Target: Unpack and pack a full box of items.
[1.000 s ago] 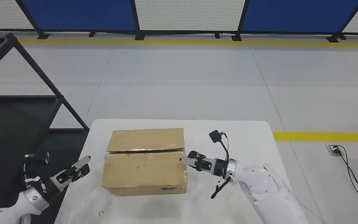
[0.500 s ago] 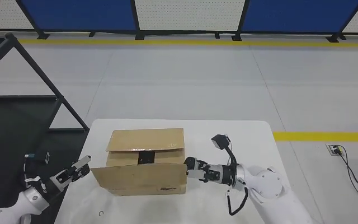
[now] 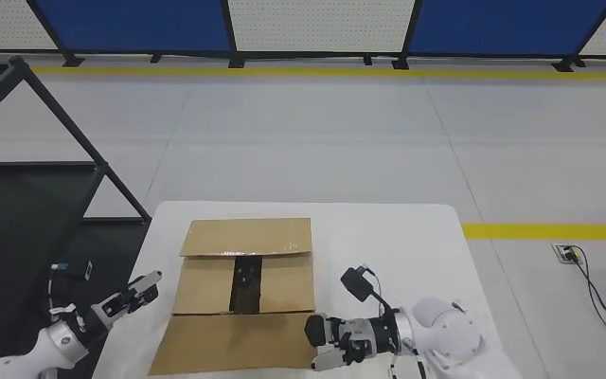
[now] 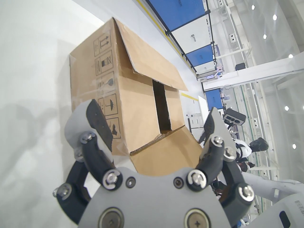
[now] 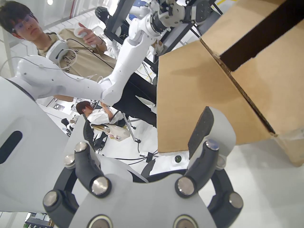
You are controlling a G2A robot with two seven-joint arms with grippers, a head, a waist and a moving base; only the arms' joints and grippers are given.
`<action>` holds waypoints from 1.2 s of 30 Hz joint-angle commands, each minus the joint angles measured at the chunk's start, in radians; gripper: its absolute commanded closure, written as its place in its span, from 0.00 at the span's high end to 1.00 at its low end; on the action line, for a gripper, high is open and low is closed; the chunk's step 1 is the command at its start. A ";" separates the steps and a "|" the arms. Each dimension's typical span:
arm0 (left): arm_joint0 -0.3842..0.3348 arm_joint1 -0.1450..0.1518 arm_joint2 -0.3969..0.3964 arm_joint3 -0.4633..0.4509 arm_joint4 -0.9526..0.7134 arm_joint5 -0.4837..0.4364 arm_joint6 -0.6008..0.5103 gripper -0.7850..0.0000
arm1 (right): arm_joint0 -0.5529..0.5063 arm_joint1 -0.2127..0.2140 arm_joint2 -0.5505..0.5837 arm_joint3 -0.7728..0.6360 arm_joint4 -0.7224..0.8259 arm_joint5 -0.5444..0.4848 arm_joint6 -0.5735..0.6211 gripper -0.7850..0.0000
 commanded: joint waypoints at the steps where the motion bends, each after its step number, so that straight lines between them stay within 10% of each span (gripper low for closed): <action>1: 0.009 0.003 0.001 -0.005 -0.014 -0.013 -0.024 1.00 | -0.003 0.000 -0.013 0.004 -0.054 0.017 -0.019 1.00; 14: 0.053 0.037 0.004 -0.023 -0.156 -0.144 -0.415 1.00 | 0.006 0.001 -0.047 0.005 -0.103 0.055 -0.108 1.00; 28: 0.060 0.054 0.049 -0.015 -0.134 -0.157 -0.385 1.00 | 0.188 -0.042 -0.090 0.154 0.007 0.437 -0.416 1.00; 36: 0.071 0.058 0.041 -0.023 -0.144 -0.157 -0.363 1.00 | 0.188 -0.042 -0.090 0.154 0.007 0.437 -0.416 1.00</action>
